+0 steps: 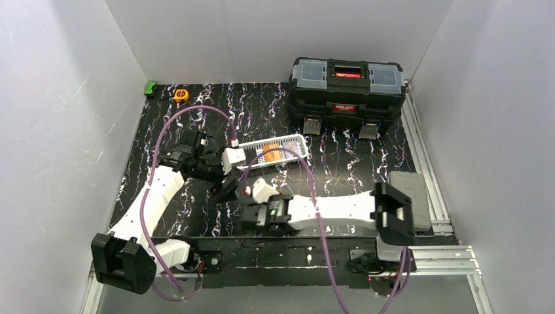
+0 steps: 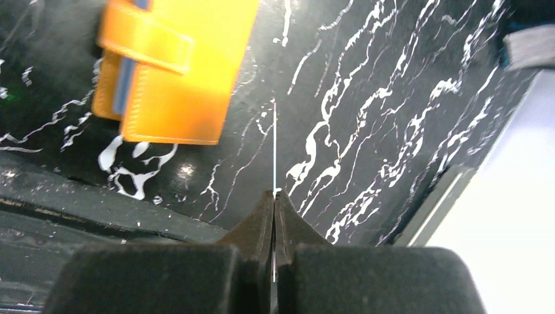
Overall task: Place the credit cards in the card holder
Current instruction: Move the card holder to the center of the board.
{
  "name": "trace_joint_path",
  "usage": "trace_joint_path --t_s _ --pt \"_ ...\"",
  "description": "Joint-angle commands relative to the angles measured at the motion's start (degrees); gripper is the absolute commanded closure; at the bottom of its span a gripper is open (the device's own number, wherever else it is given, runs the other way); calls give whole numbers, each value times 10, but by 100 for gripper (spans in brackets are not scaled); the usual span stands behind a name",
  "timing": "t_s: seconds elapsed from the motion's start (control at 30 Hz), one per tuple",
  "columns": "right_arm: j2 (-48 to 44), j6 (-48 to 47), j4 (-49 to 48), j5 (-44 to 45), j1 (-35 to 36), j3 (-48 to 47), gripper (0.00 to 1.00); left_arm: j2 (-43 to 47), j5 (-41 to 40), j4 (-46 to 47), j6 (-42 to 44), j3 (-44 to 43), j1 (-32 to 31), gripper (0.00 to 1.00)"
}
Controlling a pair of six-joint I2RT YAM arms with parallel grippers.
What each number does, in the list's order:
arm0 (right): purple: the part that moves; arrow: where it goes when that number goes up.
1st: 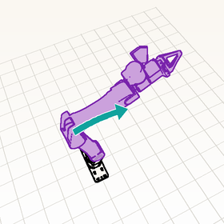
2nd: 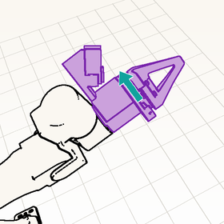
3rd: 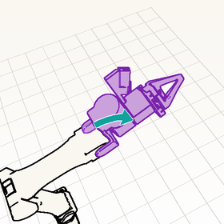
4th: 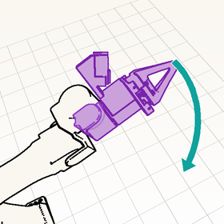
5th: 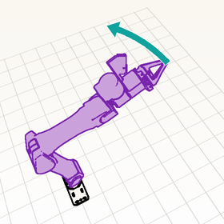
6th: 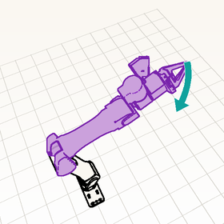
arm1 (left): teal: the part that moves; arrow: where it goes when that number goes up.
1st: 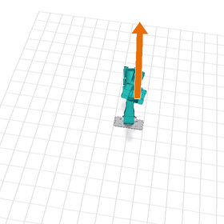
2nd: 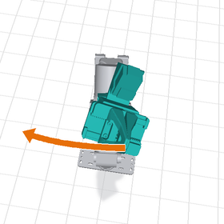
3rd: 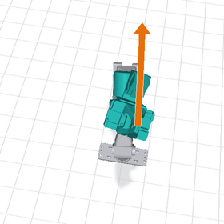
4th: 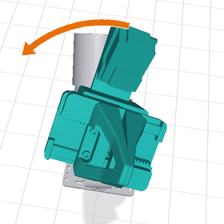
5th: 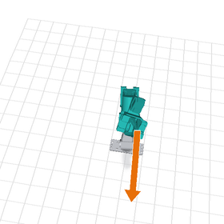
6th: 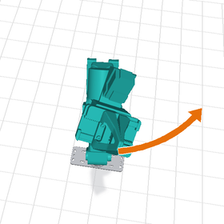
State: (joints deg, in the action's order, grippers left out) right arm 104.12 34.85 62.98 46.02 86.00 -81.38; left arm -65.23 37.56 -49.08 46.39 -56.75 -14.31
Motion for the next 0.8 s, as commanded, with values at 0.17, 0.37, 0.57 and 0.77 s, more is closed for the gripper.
trace_joint_path --t_s 0.17,0.37,0.57,0.77 --pt "-218 21 -218 -161 -159 179 99 121 55 112 129 163 -79 10" --pt "-269 8 -336 -285 -232 253 99 159 12 253 195 247 -155 7" --pt "-268 6 -415 -391 -300 287 99 84 4 372 292 257 -201 7" --pt "-246 -12 -456 -447 -357 292 99 4 18 398 423 248 -241 6"
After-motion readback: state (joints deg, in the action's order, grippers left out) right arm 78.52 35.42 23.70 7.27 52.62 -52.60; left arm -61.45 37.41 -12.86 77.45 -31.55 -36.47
